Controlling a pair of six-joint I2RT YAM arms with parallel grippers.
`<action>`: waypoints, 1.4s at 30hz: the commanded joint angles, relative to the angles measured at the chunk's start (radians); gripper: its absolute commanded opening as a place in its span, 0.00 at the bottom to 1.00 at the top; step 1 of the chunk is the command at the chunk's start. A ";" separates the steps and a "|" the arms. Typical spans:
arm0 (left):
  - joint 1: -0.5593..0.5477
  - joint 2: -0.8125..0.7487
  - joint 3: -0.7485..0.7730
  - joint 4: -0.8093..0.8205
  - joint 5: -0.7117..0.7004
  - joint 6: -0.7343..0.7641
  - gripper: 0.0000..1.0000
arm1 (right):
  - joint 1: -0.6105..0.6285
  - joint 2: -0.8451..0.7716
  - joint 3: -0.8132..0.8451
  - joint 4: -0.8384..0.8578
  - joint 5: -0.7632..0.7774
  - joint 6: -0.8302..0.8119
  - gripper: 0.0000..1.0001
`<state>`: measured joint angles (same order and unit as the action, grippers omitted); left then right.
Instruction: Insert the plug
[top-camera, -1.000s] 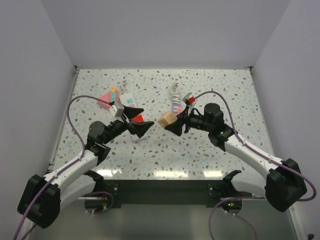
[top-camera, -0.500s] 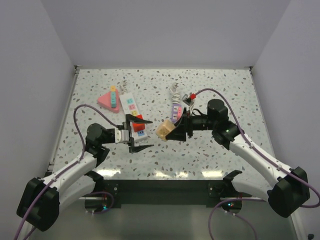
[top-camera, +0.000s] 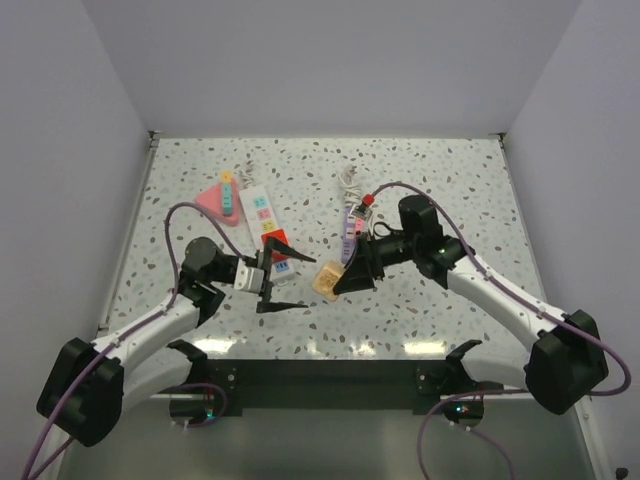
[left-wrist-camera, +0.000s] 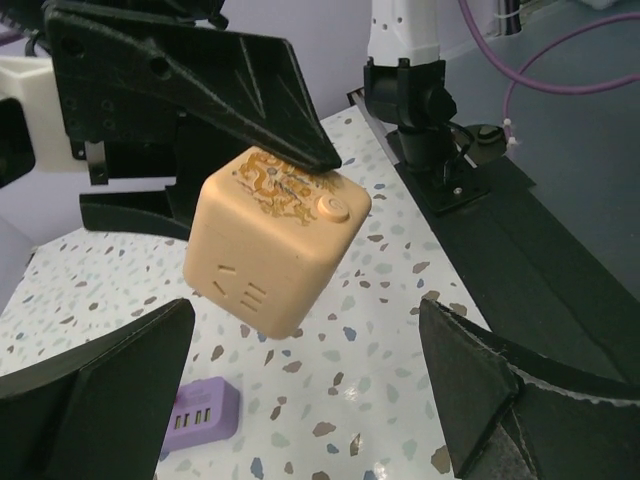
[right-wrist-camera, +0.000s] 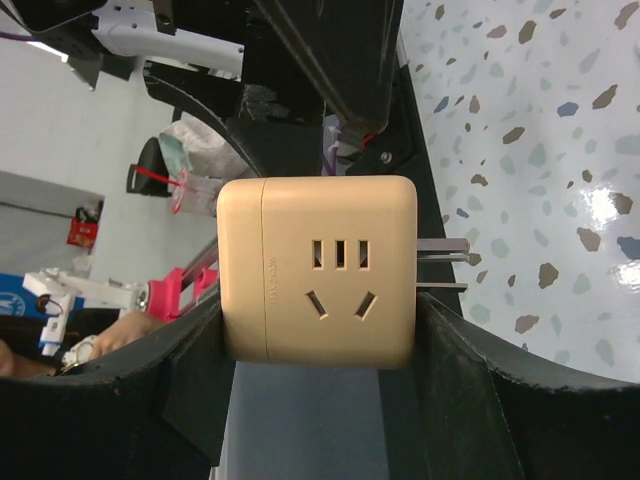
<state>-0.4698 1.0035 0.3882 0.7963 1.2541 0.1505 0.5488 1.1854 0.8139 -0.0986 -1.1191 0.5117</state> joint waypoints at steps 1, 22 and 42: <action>-0.041 0.024 0.054 0.020 0.027 0.018 0.99 | -0.003 0.046 0.056 0.002 -0.103 -0.012 0.00; -0.190 0.218 0.146 -0.012 -0.032 0.073 0.93 | 0.037 0.146 0.096 0.080 -0.196 0.002 0.00; -0.196 0.254 0.103 0.073 -0.047 -0.048 0.00 | 0.034 0.157 0.116 -0.038 0.023 -0.108 0.60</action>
<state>-0.6548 1.2392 0.5030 0.8120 1.2228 0.1856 0.5865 1.3418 0.8799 -0.1471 -1.2526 0.4736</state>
